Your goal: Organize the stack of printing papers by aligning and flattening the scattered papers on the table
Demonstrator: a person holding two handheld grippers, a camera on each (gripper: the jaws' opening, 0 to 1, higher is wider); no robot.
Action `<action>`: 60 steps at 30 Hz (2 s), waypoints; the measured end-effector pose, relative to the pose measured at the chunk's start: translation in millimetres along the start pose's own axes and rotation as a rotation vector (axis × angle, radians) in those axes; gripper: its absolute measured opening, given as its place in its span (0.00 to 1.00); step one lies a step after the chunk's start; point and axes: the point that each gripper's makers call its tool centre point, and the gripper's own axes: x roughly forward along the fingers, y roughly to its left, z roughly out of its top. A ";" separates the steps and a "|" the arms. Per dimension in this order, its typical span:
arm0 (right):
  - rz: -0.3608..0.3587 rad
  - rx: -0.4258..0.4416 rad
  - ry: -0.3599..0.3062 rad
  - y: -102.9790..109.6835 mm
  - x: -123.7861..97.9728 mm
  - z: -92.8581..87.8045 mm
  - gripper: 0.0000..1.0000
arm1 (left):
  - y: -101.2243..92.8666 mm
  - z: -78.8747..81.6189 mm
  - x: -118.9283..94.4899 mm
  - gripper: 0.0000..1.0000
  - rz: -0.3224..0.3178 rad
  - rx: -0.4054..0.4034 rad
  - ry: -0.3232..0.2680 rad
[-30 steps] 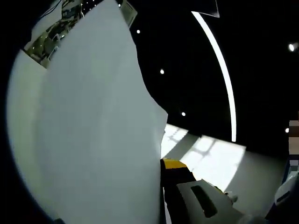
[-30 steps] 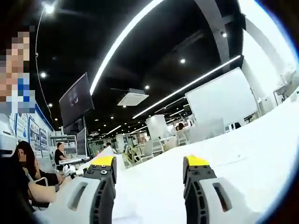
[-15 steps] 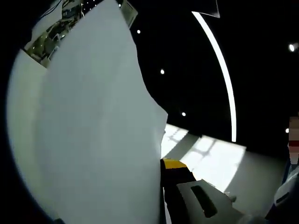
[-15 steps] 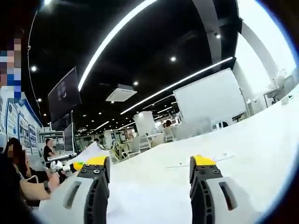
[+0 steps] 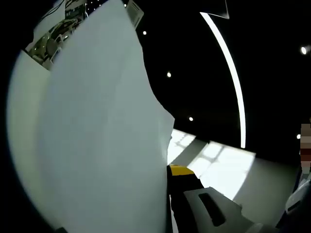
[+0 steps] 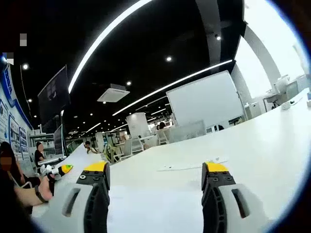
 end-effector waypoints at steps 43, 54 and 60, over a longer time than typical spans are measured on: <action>-0.290 -0.139 0.336 -35.4 -73.0 -93.0 0.69 | 4.1 2.2 -2.1 0.06 0.011 -0.011 -0.014; -0.294 -0.116 0.417 -44.5 -78.9 -105.5 0.63 | 3.2 1.2 -1.8 0.06 0.011 -0.014 -0.013; -0.272 -0.102 0.426 -39.7 -78.5 -108.8 0.58 | 2.6 0.3 -1.9 0.06 0.011 -0.011 -0.011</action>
